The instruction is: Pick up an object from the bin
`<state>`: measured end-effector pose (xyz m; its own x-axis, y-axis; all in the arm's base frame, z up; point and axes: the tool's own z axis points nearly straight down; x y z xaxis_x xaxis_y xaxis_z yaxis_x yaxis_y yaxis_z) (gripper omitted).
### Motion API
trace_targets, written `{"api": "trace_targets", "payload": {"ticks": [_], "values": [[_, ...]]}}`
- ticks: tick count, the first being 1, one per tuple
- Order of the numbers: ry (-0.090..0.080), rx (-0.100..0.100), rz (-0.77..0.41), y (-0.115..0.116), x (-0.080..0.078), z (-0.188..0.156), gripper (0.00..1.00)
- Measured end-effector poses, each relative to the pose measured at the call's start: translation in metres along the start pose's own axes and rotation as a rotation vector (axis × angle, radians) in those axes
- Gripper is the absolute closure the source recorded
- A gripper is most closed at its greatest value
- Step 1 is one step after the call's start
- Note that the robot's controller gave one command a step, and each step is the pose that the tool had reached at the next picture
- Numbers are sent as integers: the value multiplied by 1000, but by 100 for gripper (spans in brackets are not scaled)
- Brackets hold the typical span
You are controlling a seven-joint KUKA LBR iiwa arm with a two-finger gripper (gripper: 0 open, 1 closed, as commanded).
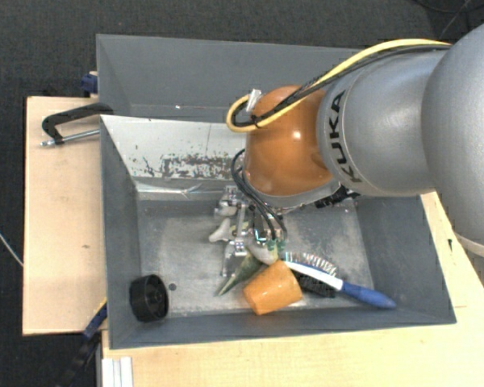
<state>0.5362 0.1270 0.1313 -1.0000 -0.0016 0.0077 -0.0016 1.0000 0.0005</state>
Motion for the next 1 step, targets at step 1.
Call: {"api": "trace_targets", "payload": {"ticks": [1], "values": [[-10,-4,-104,-42,-28,57,0]]}}
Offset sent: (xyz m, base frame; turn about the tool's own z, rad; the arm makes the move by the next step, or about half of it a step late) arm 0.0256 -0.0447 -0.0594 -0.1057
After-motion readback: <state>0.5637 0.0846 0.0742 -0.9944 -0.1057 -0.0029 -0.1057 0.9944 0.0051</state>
